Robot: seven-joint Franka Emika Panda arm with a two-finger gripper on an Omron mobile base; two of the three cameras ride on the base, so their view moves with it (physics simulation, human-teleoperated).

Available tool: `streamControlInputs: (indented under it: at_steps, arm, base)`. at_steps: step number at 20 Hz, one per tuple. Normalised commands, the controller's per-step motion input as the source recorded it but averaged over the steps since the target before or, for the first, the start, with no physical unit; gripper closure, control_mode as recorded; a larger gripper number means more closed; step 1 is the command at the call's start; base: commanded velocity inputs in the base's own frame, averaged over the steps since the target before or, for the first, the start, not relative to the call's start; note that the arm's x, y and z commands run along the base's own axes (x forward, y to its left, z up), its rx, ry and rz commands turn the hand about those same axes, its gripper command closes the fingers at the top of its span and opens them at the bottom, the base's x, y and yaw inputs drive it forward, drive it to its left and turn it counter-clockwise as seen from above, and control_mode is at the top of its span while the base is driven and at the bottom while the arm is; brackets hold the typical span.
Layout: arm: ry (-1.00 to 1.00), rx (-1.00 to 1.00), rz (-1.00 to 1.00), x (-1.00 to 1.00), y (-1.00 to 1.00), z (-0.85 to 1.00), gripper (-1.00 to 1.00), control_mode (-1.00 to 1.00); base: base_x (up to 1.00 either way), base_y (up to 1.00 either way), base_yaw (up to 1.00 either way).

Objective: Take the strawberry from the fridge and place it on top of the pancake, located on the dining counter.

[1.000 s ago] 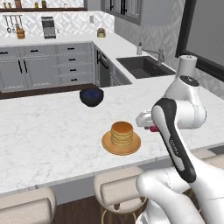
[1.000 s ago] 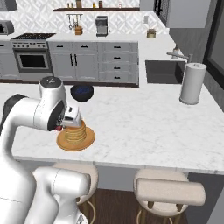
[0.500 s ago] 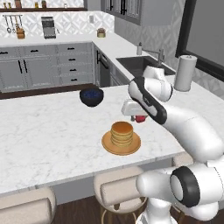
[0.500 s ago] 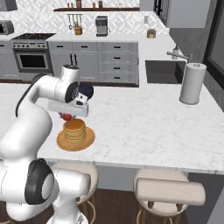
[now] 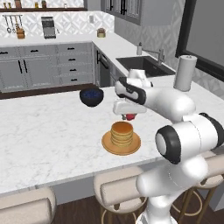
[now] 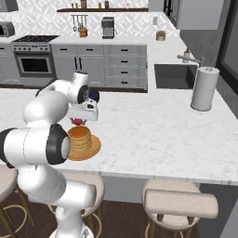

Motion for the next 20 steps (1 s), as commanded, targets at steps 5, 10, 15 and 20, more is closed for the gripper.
streamControlInputs:
  at_steps: [5,10,15,20]
  arm:
    - [0.00,-0.15,0.00,0.19,0.20,-0.46,1.00,-1.00]
    - [0.00,-0.09,0.00,0.00,0.05,-0.18,1.00,-1.00]
    - [0.00,-0.08,0.00,0.00,0.01,-0.12,1.00,-1.00]
    - [-0.03,-0.05,0.01,0.00,0.03,-0.17,1.00,-1.00]
  base:
    - [0.00,0.00,0.00]
    - [0.00,0.00,0.00]
    - [0.00,0.00,0.00]
    - [0.00,0.00,0.00]
